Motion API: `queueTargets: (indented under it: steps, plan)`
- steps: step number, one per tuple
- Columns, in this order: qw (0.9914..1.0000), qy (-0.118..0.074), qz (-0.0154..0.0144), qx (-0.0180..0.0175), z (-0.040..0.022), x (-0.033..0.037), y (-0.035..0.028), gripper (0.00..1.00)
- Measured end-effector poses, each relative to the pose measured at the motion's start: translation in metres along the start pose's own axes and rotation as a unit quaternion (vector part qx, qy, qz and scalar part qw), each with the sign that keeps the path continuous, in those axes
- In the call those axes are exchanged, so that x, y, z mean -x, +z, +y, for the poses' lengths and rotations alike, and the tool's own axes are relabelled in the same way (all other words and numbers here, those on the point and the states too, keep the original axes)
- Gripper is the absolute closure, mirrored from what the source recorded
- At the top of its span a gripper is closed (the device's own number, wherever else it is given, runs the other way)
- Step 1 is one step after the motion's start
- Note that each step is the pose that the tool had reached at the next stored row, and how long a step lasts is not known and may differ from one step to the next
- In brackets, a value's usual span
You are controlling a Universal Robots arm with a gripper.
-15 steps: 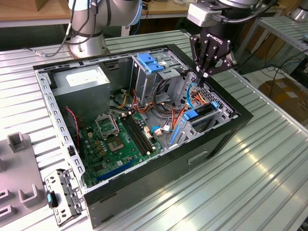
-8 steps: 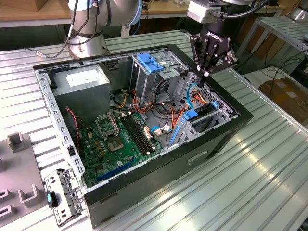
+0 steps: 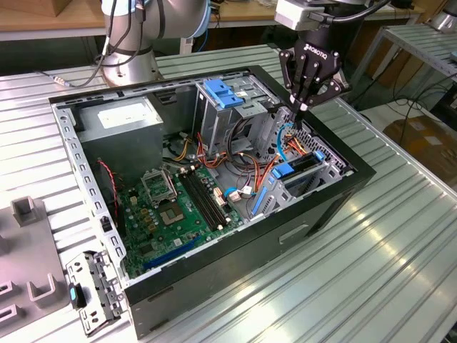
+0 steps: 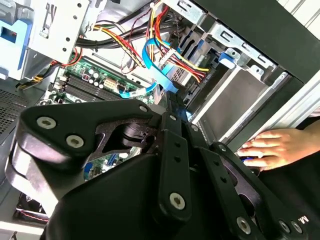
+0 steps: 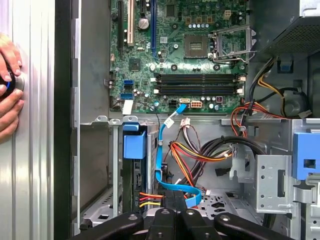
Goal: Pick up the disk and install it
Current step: 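Insert the second disk wire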
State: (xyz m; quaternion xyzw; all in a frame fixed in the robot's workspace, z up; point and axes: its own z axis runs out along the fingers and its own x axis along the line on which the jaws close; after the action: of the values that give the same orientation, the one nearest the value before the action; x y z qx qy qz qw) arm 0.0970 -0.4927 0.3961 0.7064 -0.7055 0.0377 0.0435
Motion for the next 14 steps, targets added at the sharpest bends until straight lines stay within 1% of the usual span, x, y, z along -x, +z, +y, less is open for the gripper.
queueTargets:
  steps: [1, 3, 14]
  plan:
    - [1.0, 0.0, 0.0, 0.0, 0.0, 0.0, 0.0, 0.89]
    - [1.0, 0.0, 0.0012, 0.0, 0.0, 0.0, 0.0, 0.89]
    - [1.0, 0.0, 0.0016, 0.0, 0.0, 0.0, 0.0, 0.89]
